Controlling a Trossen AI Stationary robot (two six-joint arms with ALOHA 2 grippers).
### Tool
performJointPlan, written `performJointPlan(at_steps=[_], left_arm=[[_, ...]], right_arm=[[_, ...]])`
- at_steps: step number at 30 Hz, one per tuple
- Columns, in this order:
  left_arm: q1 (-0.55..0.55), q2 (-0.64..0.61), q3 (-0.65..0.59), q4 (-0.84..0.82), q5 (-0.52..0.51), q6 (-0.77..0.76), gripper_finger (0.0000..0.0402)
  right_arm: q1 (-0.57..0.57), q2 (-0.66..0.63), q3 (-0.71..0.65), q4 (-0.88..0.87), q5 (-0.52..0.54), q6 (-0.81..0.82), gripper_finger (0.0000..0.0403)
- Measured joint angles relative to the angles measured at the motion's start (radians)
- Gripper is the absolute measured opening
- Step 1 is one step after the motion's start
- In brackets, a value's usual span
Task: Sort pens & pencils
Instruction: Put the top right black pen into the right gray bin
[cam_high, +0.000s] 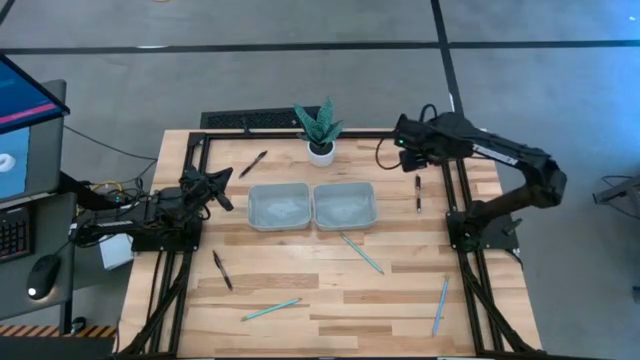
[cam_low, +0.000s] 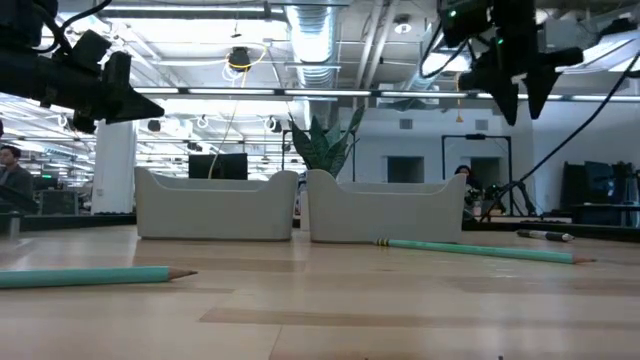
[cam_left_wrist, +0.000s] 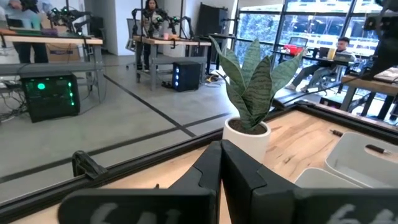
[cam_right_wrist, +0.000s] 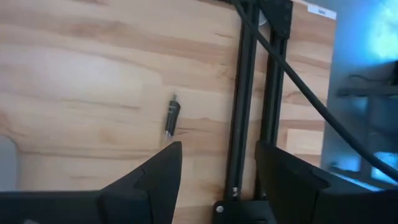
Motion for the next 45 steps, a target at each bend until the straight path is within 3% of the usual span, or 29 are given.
performJointPlan(at_steps=[11,22,26,32,35,45], left_arm=[[0.000,0.000,0.000,-0.002,0.000,-0.001,0.0000],[0.000,0.000,0.000,-0.003,0.000,-0.002,0.0000],[0.000,0.000,0.000,-0.003,0.000,-0.002,0.0000],[0.000,0.000,0.000,-0.004,-0.012,-0.002,0.0000],[0.000,0.000,0.000,-0.003,-0.013,0.009,0.0000],[0.000,0.000,-0.001,-0.002,-0.014,0.011,0.0000]], right_arm=[[-0.007,0.112,0.000,0.017,0.018,0.019,0.0226],[-0.015,0.025,-0.016,0.160,0.021,0.023,0.0226],[-0.032,-0.053,-0.149,0.231,0.002,0.068,0.0226],[-0.053,-0.195,-0.387,0.388,-0.166,0.108,0.0226],[-0.053,-0.233,-0.458,0.430,-0.191,0.148,0.0226],[-0.053,-0.196,-0.563,0.530,-0.188,0.174,0.0226]])
